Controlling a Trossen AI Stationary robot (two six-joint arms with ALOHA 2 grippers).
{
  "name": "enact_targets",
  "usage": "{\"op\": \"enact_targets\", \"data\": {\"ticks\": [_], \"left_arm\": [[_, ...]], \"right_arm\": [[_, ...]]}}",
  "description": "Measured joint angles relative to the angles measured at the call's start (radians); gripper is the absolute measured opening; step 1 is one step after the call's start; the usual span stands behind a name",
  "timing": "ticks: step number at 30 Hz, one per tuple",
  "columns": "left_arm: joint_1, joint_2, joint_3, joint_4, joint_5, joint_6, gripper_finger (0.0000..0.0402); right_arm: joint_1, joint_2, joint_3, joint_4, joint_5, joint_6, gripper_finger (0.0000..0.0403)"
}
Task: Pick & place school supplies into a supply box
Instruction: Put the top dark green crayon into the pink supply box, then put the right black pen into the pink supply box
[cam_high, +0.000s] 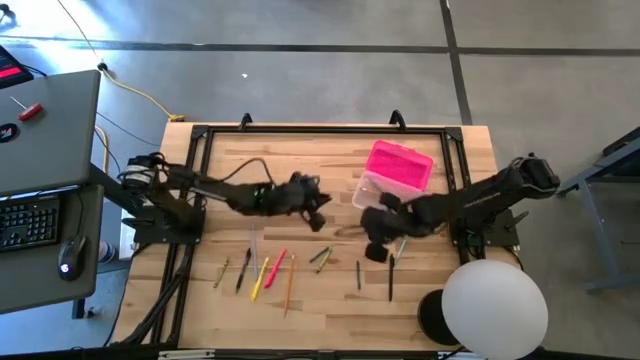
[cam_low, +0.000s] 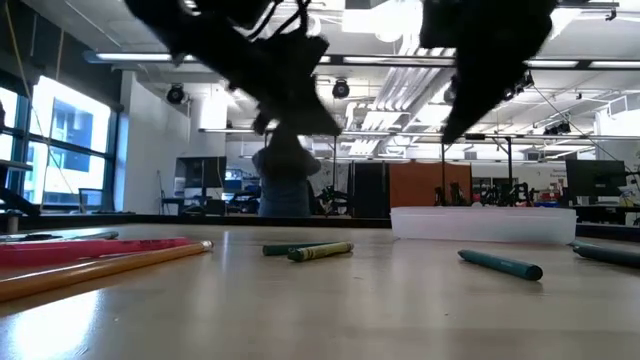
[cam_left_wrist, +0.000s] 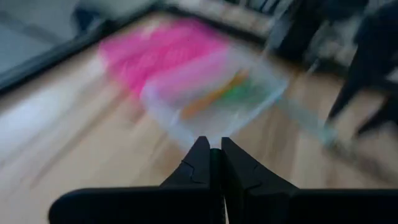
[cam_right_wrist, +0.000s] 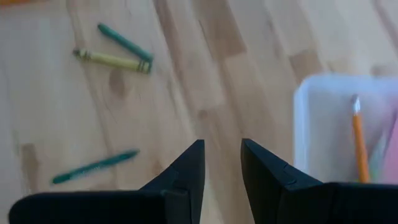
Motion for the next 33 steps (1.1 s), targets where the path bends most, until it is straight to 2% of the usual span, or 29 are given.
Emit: {"op": "enact_targets", "data": {"ticks": [3, 7, 11, 15, 19, 24, 27, 33], "left_arm": [[0.062, 0.045, 0.065, -0.006, 0.099, 0.021, 0.0038], [0.118, 0.164, 0.183, 0.003, 0.2, 0.029, 0.0036], [0.141, 0.328, 0.322, -0.003, 0.31, 0.046, 0.0044], [0.145, 0.475, 0.481, -0.004, 0.339, 0.079, 0.0045], [0.155, 0.57, 0.621, -0.008, 0.375, 0.085, 0.0047], [0.166, 0.624, 0.737, -0.086, 0.387, 0.105, 0.0072], [0.166, 0.638, 0.765, -0.099, 0.379, 0.107, 0.0089], [0.166, 0.646, 0.76, -0.176, 0.353, 0.107, 0.011]], "right_arm": [[0.073, 0.0, 0.0, -0.037, 0.124, 0.059, 0.0083], [0.117, 0.0, 0.0, -0.075, 0.303, 0.067, 0.0083], [0.112, 0.0, 0.0, -0.152, 0.463, 0.093, 0.0083], [0.099, 0.0, 0.0, -0.299, 0.567, 0.234, 0.0083], [0.089, 0.0, 0.0, -0.486, 0.533, 0.443, 0.0083], [0.086, 0.0, 0.0, -0.656, 0.369, 0.646, 0.0083], [0.087, 0.0, 0.0, -0.685, 0.298, 0.702, 0.0083], [0.084, 0.0, 0.0, -0.694, 0.271, 0.744, 0.0083]]}}
